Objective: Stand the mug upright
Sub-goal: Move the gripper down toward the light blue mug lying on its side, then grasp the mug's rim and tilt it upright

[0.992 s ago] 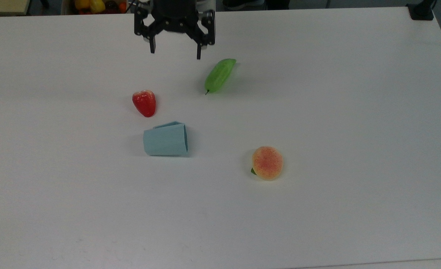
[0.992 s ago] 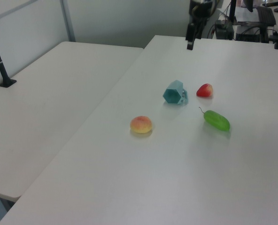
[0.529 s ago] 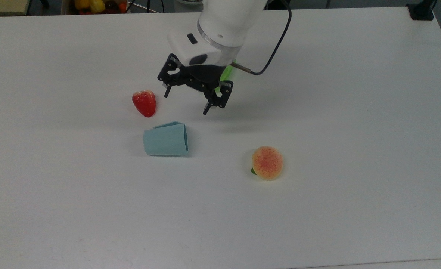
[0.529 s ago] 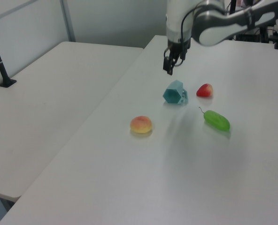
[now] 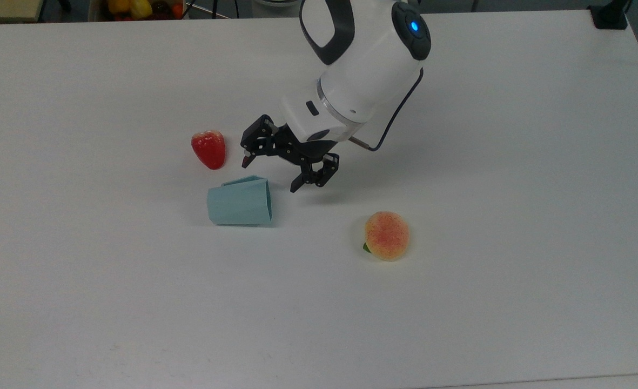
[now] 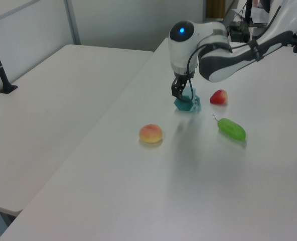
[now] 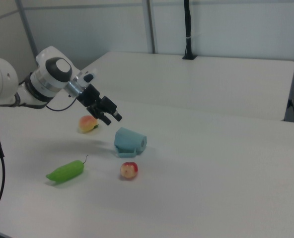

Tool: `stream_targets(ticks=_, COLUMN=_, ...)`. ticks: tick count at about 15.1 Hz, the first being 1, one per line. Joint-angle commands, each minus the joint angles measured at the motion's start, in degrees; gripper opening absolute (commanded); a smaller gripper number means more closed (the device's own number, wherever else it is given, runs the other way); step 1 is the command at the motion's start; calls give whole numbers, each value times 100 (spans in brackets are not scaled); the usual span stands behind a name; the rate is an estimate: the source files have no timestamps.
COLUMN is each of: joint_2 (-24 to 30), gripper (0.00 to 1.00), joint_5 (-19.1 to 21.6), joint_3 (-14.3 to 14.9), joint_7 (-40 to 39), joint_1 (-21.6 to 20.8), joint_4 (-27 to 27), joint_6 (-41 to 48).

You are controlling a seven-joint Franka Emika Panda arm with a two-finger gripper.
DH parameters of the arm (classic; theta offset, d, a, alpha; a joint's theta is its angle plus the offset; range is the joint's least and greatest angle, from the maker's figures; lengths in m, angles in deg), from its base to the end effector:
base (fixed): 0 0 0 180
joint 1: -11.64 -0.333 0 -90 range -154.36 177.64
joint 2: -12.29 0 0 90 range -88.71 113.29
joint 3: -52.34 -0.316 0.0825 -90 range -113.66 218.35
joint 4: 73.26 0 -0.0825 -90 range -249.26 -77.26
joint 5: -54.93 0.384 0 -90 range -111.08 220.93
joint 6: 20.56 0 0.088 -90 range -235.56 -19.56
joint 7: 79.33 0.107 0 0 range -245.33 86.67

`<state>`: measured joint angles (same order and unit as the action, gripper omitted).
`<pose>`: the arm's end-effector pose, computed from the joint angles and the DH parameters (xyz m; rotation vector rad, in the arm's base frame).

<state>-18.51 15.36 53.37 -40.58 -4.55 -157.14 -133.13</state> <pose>0.6920 0.1469 0.3806 2.5295 -0.1552 0.3389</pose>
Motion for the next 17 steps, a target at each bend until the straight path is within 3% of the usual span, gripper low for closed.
stream_targets(ticks=1, joint_2=-233, gripper=100, joint_5=-752, joint_3=65, joint_7=537, joint_1=-7, joint_4=-198, joint_6=-363)
stream_targets(ticks=10, joint_2=-268, gripper=100, joint_5=-1360, joint_3=117, joint_7=555, joint_1=151, joint_4=-726, joint_6=-336)
stream_targets(ticks=11, joint_2=-268, gripper=94, joint_5=-1369, joint_3=117, joint_7=555, joint_1=186, joint_4=-726, joint_6=-336)
stream_targets(ticks=12, joint_2=-268, gripper=79, joint_5=-1378, joint_3=126, joint_7=555, joint_1=221, joint_4=-726, joint_6=-336)
stream_targets(ticks=13, joint_2=-268, gripper=57, joint_5=-1387, joint_3=126, joint_7=538, joint_1=222, joint_4=-735, joint_6=-336)
stream_targets(ticks=14, joint_2=-268, gripper=28, joint_5=-1396, joint_3=118, joint_7=520, joint_1=222, joint_4=-735, joint_6=-336)
stream_targets(ticks=15, joint_2=-259, gripper=11, joint_5=-1387, joint_3=117, joint_7=520, joint_1=222, joint_4=-735, joint_6=-328)
stream_targets(ticks=16, joint_2=-242, gripper=0, joint_5=-1343, joint_3=117, joint_7=520, joint_1=213, joint_4=-735, joint_6=-319)
stream_targets(ticks=17, joint_2=-216, gripper=0, joint_5=-1326, joint_3=117, joint_7=511, joint_1=213, joint_4=-726, joint_6=-301)
